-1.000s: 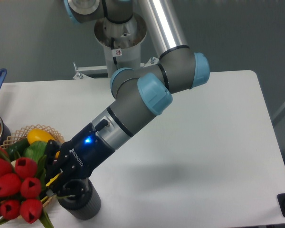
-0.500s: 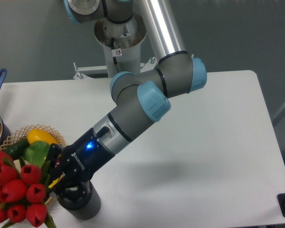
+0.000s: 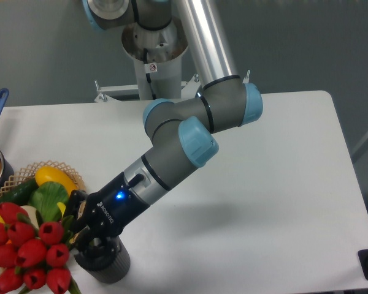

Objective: Insert the flowers into the vase
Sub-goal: 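Open the gripper to release the tulips in the vase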

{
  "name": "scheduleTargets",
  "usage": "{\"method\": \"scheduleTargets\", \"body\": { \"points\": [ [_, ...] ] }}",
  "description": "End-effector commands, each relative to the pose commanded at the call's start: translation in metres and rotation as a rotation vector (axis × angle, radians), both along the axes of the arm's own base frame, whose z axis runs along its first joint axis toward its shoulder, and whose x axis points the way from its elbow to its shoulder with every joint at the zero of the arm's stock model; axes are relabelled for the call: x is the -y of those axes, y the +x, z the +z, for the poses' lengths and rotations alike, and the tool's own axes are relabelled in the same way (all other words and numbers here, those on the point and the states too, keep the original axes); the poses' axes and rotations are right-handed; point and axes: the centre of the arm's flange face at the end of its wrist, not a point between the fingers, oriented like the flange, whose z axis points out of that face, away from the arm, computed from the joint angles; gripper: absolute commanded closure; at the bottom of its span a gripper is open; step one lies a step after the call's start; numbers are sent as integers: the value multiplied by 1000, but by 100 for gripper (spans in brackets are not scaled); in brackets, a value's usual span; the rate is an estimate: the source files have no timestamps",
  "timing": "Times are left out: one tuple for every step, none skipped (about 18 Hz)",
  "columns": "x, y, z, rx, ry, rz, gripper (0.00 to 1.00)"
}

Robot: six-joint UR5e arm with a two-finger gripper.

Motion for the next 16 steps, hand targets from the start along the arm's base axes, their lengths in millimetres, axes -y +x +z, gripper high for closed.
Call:
{"method": "scheduleTargets", "body": {
  "points": [
    [-1, -3, -8, 2, -6, 0, 94],
    [-1, -3, -13, 2, -10, -2, 93],
    [1, -4, -20, 2, -17, -2, 93],
    [4, -5, -26, -1, -18, -4, 93],
    [7, -7, -30, -7, -15, -7, 91],
    [9, -8, -34, -13, -15, -9, 88],
    [11, -9, -37, -15, -15, -9, 85],
    [12, -8, -39, -14, -19, -10, 85],
    [16, -11, -42, -11, -24, -3, 81],
    [19, -13, -45, -7, -28, 2, 75],
    [20, -13, -47, -4, -31, 3, 63],
    [23, -14, -48, 0, -37, 7, 46],
    [26, -13, -49, 1, -42, 11, 34],
    [28, -11, -47, -1, -42, 12, 24],
    [31, -11, -48, 3, -45, 15, 12],
    [35, -12, -48, 5, -47, 19, 3]
  ]
}}
